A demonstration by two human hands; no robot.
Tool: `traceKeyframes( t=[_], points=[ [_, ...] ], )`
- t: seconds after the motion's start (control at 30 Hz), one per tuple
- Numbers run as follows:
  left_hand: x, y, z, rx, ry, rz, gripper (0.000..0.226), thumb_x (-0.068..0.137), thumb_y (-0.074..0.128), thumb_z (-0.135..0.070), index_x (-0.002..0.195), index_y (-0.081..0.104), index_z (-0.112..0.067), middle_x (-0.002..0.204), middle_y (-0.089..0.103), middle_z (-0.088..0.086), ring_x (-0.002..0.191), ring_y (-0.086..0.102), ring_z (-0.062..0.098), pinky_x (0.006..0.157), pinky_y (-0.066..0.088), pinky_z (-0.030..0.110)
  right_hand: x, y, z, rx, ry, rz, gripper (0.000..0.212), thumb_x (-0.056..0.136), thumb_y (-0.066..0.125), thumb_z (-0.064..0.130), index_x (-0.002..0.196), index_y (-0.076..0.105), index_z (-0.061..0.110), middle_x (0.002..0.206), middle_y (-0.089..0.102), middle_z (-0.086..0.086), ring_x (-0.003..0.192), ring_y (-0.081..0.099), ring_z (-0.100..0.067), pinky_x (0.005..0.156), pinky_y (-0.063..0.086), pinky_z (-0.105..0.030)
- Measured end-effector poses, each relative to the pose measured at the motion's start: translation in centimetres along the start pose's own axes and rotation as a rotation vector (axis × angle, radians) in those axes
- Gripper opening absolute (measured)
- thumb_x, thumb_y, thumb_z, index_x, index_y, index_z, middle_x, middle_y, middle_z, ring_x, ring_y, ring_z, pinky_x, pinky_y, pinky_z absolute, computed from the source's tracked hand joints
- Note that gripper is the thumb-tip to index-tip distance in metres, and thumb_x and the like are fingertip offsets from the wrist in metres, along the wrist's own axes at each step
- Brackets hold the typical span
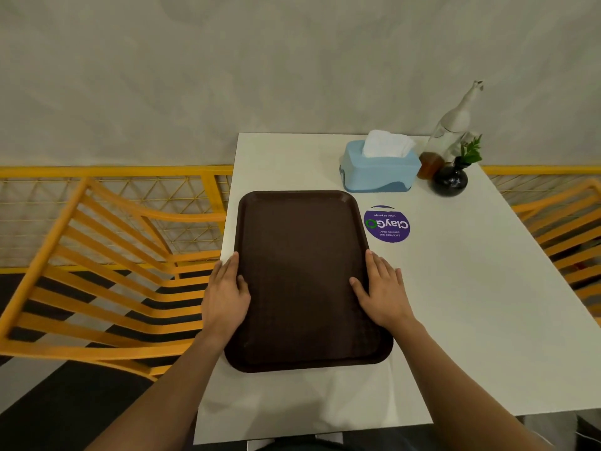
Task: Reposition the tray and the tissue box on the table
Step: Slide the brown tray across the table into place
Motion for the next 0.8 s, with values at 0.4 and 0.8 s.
traceKeyframes(
  t=[0.4,0.8],
  points=[
    [-0.1,-0.4,0.6,-0.130,0.041,0.112,0.066,0.103,0.043,-0.044,0.161,0.017,-0.025,0.164,0.028,0.003,0.153,0.020,0.026,0.119,0.030,0.051,-0.9,-1.0,-0.4,0.166,0.071,-0.084,0.080,0.099,0.034,0.067,0.161,0.014,0.021,0.167,0.023,-0.006,0.152,0.019,-0.029,0.122,0.018,-0.046],
    [2.3,0.1,-9.3,-0.158,0.246,0.044,0.060,0.097,0.057,-0.038,0.153,0.036,-0.029,0.156,0.039,0.003,0.148,0.031,0.022,0.117,0.034,0.049,-0.6,-6.8,-2.3,0.384,0.055,-0.218,0.068,0.101,0.050,0.053,0.157,0.032,0.018,0.161,0.034,-0.003,0.148,0.025,-0.022,0.118,0.028,-0.042]
  ],
)
Point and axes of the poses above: each hand's wrist, its own x-axis towards the middle knuckle, its own y-axis out of the palm, z = x × y, the point moved 7 cm from there along x, towards the middle knuckle
